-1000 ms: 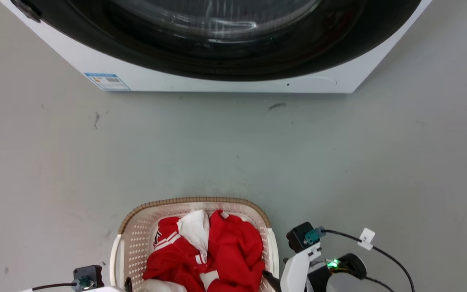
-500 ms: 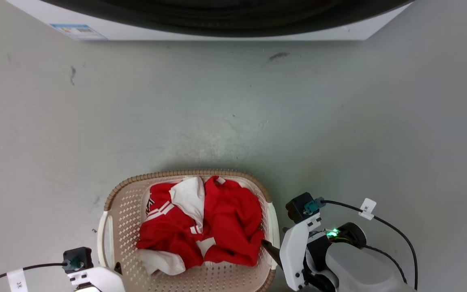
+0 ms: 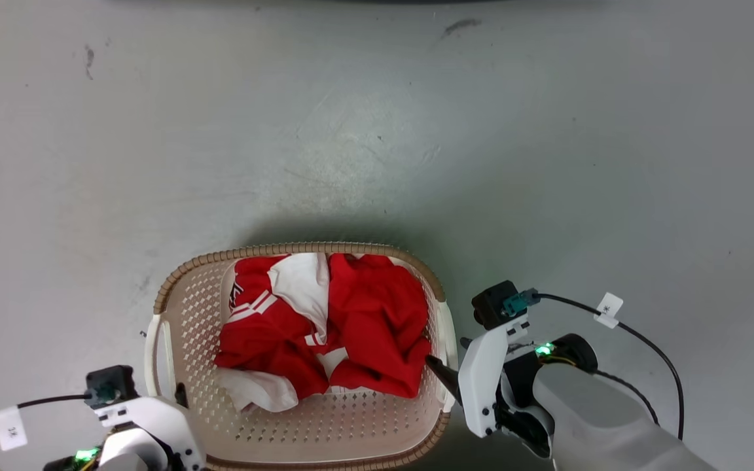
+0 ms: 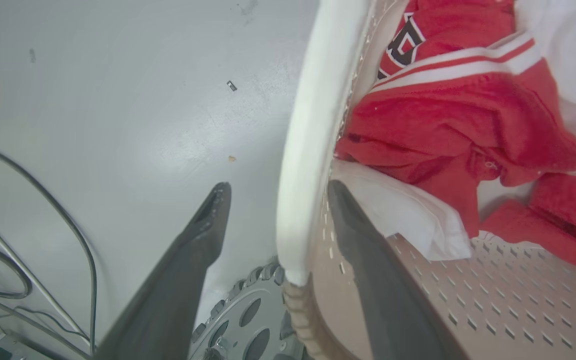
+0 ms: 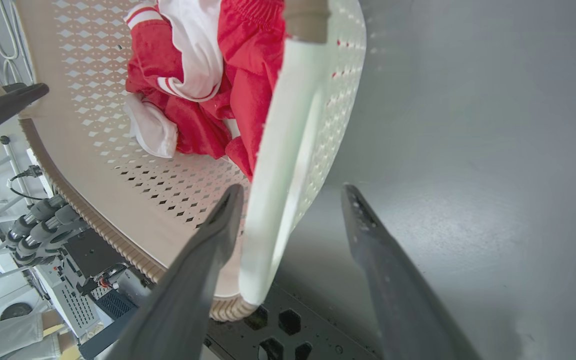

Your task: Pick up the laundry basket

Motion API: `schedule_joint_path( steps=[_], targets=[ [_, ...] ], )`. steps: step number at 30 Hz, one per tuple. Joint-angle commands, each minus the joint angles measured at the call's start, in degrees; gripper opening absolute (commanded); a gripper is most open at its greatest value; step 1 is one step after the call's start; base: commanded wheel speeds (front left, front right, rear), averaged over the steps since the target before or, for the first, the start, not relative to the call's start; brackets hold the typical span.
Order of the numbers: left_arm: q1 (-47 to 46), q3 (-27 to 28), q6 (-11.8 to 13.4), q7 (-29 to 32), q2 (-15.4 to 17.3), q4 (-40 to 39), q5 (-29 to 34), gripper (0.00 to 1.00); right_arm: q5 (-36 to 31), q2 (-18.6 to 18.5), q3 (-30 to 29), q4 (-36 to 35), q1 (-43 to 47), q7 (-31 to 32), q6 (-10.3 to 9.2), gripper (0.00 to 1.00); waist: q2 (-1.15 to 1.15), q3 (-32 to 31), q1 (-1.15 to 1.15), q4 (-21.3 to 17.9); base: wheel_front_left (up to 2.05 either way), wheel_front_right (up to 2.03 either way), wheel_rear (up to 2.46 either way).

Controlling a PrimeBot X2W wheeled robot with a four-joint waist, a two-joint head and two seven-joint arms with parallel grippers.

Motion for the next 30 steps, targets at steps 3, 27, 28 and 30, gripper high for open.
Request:
schedule_joint_path(
  steps=[3,27,28,30],
  targets=[
    [-1.9,0.5,-1.0,-0.8,1.3,0.9,-0.9,1.0,1.9,0.0,0.7,0.3,-2.2,-0.3,-0.02,1.0,0.0,2.3,-0.01,0.1,0.0,0.0,0.0],
    [-6.6,-0.3,-5.9,-3.4,1.8,3.7,-3.4,0.0,10.7,1.1,4.5,3.6,-6.4,-3.4,-0.05,0.0,0.0,5.4,-0.01,-0.2,0.0,0.0,0.0],
    [-6.5,-0.3,-5.9,-3.5,1.7,3.7,-3.5,0.0,11.1,1.0,4.6,3.8,-6.2,-3.4,-0.04,0.0,0.0,5.1,-0.01,-0.2,0.0,0.0,0.0],
    [-6.2,-0.6,-5.8,-3.6,1.4,3.9,-3.4,0.0,11.8,1.0,4.9,4.0,-5.8,-3.3,-0.02,0.0,0.0,4.3,-0.01,-0.3,0.0,0.0,0.0]
  ],
)
